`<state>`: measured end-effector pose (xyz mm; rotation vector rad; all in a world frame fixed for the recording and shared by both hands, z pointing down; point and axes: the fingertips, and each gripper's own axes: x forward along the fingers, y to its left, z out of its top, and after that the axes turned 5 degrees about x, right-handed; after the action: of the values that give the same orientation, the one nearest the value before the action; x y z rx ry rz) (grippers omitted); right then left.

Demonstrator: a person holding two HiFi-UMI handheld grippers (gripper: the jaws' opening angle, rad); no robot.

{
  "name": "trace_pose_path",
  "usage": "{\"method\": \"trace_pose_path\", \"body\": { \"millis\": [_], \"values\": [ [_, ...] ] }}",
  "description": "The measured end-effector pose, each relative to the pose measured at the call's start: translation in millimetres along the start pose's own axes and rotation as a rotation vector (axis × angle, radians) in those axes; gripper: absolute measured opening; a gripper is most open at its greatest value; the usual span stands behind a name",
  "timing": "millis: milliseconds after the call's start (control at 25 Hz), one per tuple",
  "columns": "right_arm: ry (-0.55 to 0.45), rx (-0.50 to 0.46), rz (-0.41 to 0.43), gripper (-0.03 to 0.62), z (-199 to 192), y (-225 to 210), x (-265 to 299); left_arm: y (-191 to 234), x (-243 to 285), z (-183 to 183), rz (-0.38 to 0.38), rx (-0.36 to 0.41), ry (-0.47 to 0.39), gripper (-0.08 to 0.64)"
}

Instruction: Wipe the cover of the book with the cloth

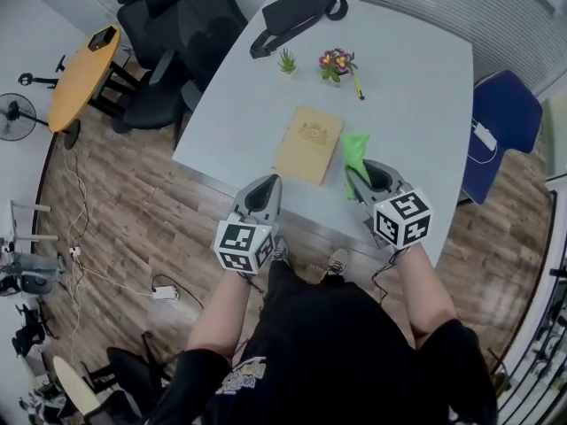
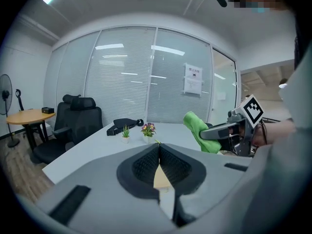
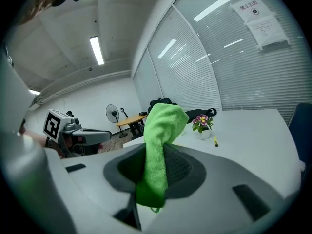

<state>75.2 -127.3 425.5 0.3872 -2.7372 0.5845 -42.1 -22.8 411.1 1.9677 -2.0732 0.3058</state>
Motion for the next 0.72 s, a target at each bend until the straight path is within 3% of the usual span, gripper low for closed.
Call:
{"method": "trace_pose_path", "body": {
  "millis": [440,720],
  "values": [
    [0.033,-0.02,0.055,0.1,-21,69,38,33,-57,-21,0.015,-0.014,-0.007,0.006],
    [0.016,-0.027,0.024,0.1,-30,142,61,67,-105,-32,-0.043,-0.013,-0.024,0.006]
  ]
}}
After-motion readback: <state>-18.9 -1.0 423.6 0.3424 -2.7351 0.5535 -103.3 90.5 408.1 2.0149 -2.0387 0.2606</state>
